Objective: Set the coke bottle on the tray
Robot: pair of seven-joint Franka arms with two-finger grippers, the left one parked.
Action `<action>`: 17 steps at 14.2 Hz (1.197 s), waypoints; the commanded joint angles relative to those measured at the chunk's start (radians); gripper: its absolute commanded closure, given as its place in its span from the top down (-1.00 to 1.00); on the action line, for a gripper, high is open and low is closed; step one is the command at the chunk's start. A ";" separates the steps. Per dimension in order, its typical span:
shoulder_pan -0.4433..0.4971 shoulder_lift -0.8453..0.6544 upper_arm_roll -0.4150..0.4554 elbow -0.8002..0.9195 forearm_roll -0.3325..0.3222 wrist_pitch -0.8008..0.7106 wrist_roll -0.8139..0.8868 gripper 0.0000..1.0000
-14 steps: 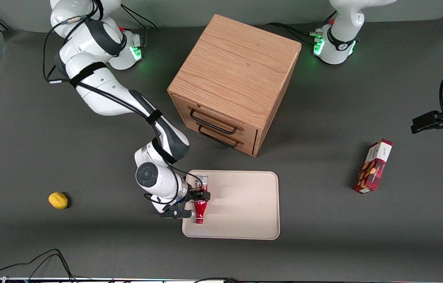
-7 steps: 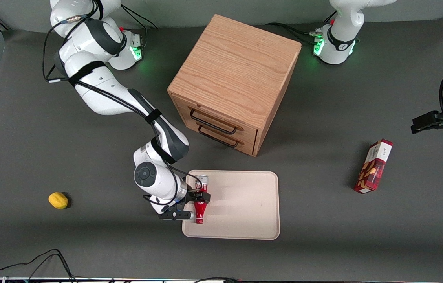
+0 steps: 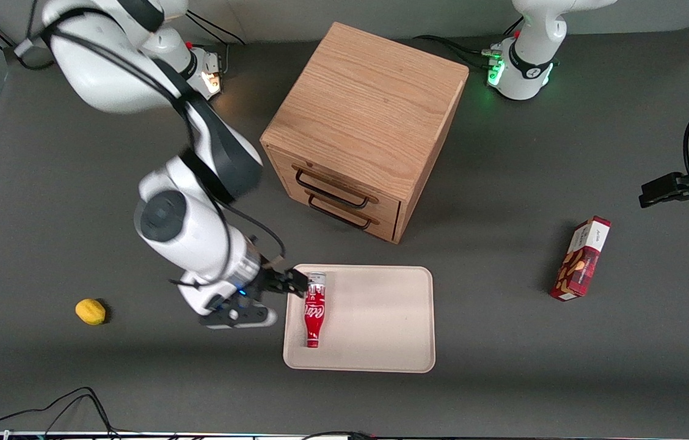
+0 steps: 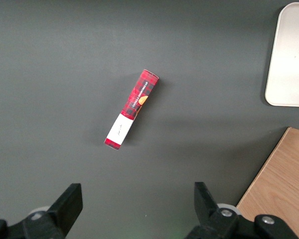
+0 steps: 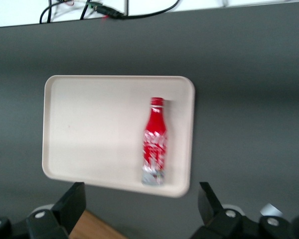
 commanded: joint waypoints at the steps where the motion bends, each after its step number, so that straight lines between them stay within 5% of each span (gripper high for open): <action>1: -0.045 -0.199 -0.009 -0.068 -0.003 -0.196 -0.007 1.00; 4: -0.076 -0.356 -0.073 -0.076 0.035 -0.411 -0.025 1.00; 8: -0.067 -0.709 -0.367 -0.380 0.230 -0.467 -0.186 1.00; 12: -0.067 -1.047 -0.425 -0.874 0.224 -0.260 -0.222 1.00; 17: -0.062 -1.001 -0.426 -0.802 0.213 -0.275 -0.202 1.00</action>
